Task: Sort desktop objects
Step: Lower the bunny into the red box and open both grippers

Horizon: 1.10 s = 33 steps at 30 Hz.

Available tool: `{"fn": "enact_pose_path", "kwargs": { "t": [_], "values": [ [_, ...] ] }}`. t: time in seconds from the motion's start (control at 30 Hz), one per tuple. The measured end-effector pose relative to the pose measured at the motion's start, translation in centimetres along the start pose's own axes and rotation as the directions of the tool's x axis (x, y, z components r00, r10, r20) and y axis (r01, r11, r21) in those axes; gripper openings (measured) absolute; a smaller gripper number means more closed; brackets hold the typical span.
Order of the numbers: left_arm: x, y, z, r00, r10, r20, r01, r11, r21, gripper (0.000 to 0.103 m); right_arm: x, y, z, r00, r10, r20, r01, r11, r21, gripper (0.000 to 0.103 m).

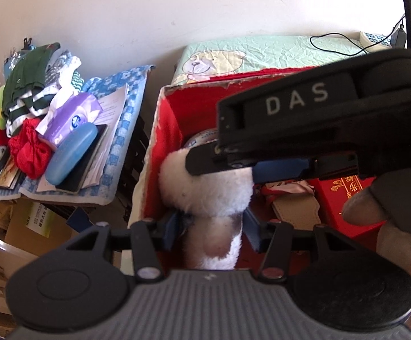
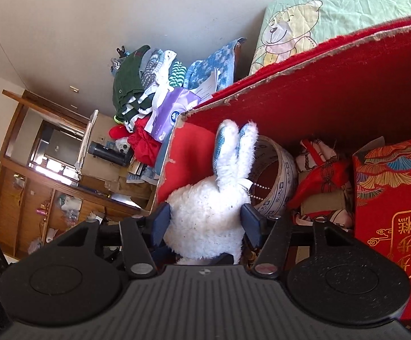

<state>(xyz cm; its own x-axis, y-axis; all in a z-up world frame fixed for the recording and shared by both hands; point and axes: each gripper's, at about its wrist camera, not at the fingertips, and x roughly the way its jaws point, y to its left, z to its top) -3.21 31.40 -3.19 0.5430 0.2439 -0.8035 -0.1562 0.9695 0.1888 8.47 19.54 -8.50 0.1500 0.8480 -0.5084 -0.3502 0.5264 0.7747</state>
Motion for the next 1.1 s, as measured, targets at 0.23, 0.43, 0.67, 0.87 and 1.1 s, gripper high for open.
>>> {"fn": "enact_pose_path", "kwargs": {
  "t": [0.23,0.43,0.67,0.87,1.1],
  "values": [
    [0.2,-0.3,-0.1,1.0,0.014,0.008,-0.014,1.0,0.008,0.056,-0.3,-0.3,0.0,1.0,0.011,0.022,-0.012,1.0,0.019,0.063],
    [0.4,-0.8,-0.2,0.999,0.041,0.018,-0.042,0.999,0.023,0.058,-0.7,-0.5,0.0,0.999,0.004,0.04,-0.006,0.999,0.051,0.063],
    [-0.1,-0.7,-0.1,0.999,0.047,0.025,-0.047,0.999,0.018,0.058,-2.8,-1.2,0.1,0.995,-0.023,0.096,0.013,0.995,0.098,0.062],
    [-0.7,-0.8,-0.1,0.999,0.022,0.042,-0.023,0.999,0.022,0.066,-4.9,-1.9,0.1,0.987,-0.067,0.149,0.052,0.993,0.106,0.062],
    [-0.7,-1.3,0.0,0.999,0.029,0.044,-0.031,0.999,0.042,0.068,-4.6,-2.4,0.1,0.982,-0.125,0.145,0.11,0.988,0.104,0.055]
  ]
}}
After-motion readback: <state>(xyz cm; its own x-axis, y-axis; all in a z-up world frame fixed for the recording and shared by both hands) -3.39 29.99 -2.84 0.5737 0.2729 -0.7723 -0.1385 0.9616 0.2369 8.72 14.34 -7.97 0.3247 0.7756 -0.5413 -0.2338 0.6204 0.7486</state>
